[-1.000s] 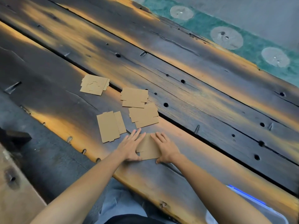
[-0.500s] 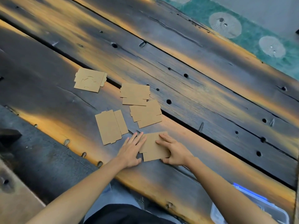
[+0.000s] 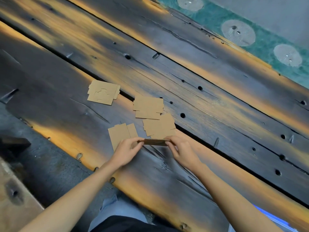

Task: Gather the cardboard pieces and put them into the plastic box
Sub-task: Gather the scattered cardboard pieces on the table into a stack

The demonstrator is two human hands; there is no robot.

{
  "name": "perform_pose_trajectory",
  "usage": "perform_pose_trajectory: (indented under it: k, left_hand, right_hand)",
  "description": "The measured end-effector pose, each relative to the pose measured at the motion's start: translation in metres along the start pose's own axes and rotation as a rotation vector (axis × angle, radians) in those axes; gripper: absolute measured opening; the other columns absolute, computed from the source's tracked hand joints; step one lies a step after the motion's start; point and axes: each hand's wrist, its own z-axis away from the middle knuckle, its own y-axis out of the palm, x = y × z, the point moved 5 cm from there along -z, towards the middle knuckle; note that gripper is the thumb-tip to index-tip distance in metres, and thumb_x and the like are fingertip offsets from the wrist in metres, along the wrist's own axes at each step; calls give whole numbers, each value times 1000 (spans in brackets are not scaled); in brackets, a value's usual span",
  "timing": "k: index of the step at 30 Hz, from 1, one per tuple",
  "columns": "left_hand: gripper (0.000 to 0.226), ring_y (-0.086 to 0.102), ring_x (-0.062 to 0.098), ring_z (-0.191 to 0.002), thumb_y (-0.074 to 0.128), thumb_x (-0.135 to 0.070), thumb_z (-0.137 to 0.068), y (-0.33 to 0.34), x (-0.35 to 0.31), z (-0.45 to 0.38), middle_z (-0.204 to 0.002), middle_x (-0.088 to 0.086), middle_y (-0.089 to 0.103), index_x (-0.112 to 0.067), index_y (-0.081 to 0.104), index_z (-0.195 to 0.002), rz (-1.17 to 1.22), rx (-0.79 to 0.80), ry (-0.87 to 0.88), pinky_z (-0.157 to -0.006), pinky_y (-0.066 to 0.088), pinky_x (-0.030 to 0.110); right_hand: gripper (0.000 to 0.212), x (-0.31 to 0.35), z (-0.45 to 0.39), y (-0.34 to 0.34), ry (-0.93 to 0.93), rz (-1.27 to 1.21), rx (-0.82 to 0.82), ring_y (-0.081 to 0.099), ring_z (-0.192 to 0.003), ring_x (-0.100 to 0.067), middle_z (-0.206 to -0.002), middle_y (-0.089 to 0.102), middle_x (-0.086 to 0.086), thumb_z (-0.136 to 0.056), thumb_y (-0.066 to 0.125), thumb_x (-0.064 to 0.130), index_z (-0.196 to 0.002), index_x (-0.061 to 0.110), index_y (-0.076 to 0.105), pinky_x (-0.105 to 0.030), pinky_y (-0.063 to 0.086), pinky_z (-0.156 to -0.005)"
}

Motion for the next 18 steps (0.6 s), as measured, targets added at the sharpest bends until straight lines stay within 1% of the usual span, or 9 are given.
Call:
perform_pose_trajectory:
  k: [2, 4, 6, 8, 11, 13, 16, 18]
  left_hand:
    - [15, 66, 0, -84, 62, -24, -98, -12, 0, -2, -101, -8, 77, -26, 75, -106, 80, 3, -11, -72, 43, 7]
    - [18, 67, 0, -94, 62, -19, -98, -28, 3, -4, -103, -8, 76, -19, 76, -109, 135, -25, -8, -79, 44, 4]
    - [17, 67, -5, -99, 63, -16, -98, -42, 10, -6, -105, -8, 76, -18, 76, -109, 249, -48, -38, -85, 46, 5]
    - [17, 67, -8, -99, 64, -13, -97, -55, 20, -8, -105, -11, 75, -23, 74, -107, 352, -60, -72, -89, 48, 10]
    - [20, 71, 5, -103, 61, -11, -99, -76, 42, -10, -108, -6, 78, -17, 76, -112, 436, -79, -101, -94, 53, 23]
    - [21, 73, 9, -103, 59, -10, -100, -91, 58, -11, -107, -5, 79, -15, 76, -111, 468, -113, -114, -94, 55, 29]
    - [20, 73, 11, -103, 59, -11, -100, -111, 83, -14, -106, -4, 80, -14, 76, -111, 482, -164, -154, -97, 56, 36]
    - [22, 71, 14, -108, 60, -17, -100, -125, 100, -16, -111, -1, 78, -12, 73, -117, 464, -209, -208, -100, 55, 41]
  right_hand:
    - [23, 6, -12, -1, 5, -20, -36, 65, -98, -11, -109, 73, 3, -104, 54, 25, -117, 14, 69, -31, 56, -85]
    - [25, 12, -29, 4, 14, -41, -38, 65, -95, -9, -109, 73, 5, -103, 54, 29, -118, 15, 70, -32, 57, -81]
    - [26, 20, -46, 9, 35, -67, -39, 66, -93, -7, -108, 73, 9, -102, 55, 34, -118, 19, 69, -32, 57, -79]
    - [28, 28, -63, 15, 64, -92, -44, 65, -91, -5, -107, 72, 13, -100, 55, 41, -118, 24, 68, -31, 56, -78]
    - [31, 44, -94, 30, 83, -110, -11, 65, -88, -4, -103, 72, 16, -97, 54, 48, -117, 28, 67, -30, 55, -78]
    - [30, 56, -115, 43, 78, -107, 33, 65, -89, -5, -104, 71, 15, -97, 55, 46, -118, 28, 66, -30, 55, -79]
    - [31, 72, -149, 60, 93, -113, 76, 65, -96, -8, -110, 71, 10, -97, 59, 39, -124, 24, 65, -27, 53, -83]
    - [29, 79, -169, 67, 137, -174, 68, 65, -97, -7, -105, 71, 7, -97, 61, 31, -124, 22, 65, -24, 53, -85]
